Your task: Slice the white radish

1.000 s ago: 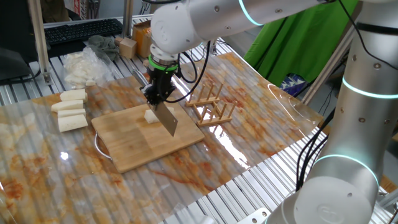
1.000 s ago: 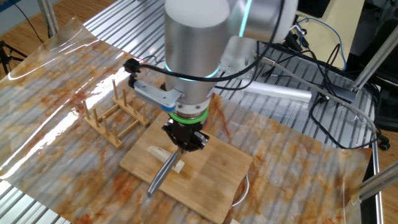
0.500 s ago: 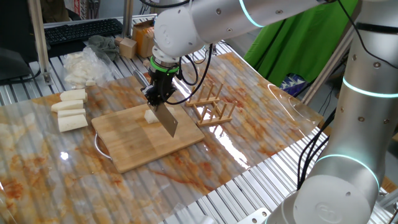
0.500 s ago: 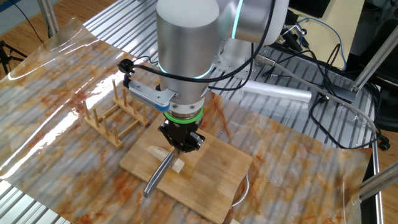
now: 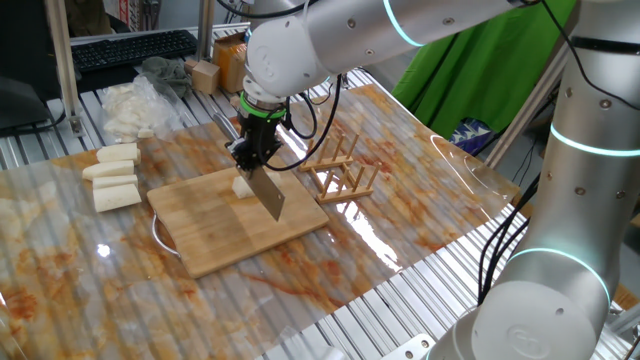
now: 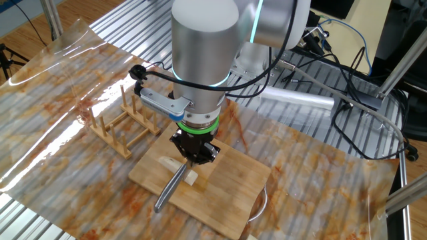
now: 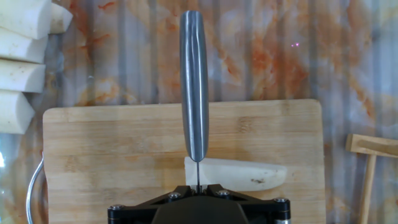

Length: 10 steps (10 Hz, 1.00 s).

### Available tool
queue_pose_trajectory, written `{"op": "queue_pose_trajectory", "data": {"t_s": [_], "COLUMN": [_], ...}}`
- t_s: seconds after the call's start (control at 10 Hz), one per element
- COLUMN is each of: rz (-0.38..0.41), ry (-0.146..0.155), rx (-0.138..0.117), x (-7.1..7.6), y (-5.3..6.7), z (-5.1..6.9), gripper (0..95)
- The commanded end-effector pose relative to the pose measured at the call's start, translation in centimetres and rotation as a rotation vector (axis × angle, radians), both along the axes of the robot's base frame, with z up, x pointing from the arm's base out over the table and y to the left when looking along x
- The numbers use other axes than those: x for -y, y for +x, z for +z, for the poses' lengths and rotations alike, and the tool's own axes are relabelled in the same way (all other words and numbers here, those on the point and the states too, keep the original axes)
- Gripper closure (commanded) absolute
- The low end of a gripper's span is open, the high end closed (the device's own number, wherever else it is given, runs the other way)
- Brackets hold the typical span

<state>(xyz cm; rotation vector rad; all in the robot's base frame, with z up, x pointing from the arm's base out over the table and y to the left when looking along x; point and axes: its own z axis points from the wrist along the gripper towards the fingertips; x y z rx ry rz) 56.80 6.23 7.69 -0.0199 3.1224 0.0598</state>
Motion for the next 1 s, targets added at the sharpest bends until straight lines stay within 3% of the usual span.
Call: {"op": "queue_pose_trajectory", "data": {"t_s": [0.1, 1.0], "rz": [-0.002, -0.01], "ry": [0.001, 0.006], "rx": [-0.001, -0.001], "x": [0.01, -0.13], "y": [0.01, 0.03], "z": [0.07, 0.0], "gripper": [95.0, 95.0]}}
